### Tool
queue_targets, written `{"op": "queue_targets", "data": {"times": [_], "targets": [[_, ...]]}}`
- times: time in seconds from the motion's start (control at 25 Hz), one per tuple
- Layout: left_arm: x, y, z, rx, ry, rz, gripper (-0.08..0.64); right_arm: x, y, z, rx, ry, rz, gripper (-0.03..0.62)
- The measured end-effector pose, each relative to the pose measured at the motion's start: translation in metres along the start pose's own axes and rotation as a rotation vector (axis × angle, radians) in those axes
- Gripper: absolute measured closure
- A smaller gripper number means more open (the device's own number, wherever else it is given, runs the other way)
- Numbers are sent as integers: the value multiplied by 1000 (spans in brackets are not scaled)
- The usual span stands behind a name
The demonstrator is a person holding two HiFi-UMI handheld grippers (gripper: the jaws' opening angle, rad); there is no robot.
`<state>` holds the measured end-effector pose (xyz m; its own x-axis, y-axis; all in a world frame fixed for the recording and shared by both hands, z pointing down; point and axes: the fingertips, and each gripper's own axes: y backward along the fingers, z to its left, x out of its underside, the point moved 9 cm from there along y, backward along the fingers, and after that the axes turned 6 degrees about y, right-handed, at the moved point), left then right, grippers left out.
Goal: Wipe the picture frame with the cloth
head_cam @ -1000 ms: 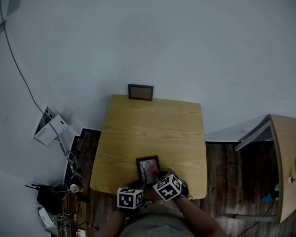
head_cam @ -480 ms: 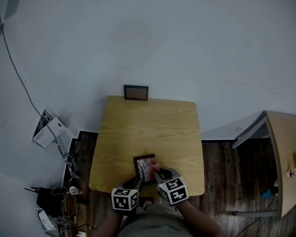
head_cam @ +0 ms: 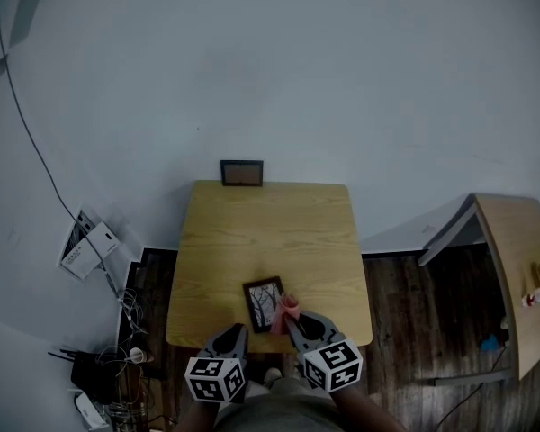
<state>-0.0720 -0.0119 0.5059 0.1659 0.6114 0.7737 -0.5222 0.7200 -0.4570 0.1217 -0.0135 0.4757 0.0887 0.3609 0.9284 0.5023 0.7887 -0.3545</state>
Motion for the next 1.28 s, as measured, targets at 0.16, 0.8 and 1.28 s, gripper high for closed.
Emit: {"op": "queue_targets", "data": {"times": [0.16,0.8,1.28], "targets": [[-3,21,-4,15,-28,-17,543,-2,22,17,45,50,-30,574],[2,101,-3,68,1,-59,545,5,78,99,90,17,-62,574],[14,126,0,73,16,-64,546,11,86,123,94,59,-91,574]]}}
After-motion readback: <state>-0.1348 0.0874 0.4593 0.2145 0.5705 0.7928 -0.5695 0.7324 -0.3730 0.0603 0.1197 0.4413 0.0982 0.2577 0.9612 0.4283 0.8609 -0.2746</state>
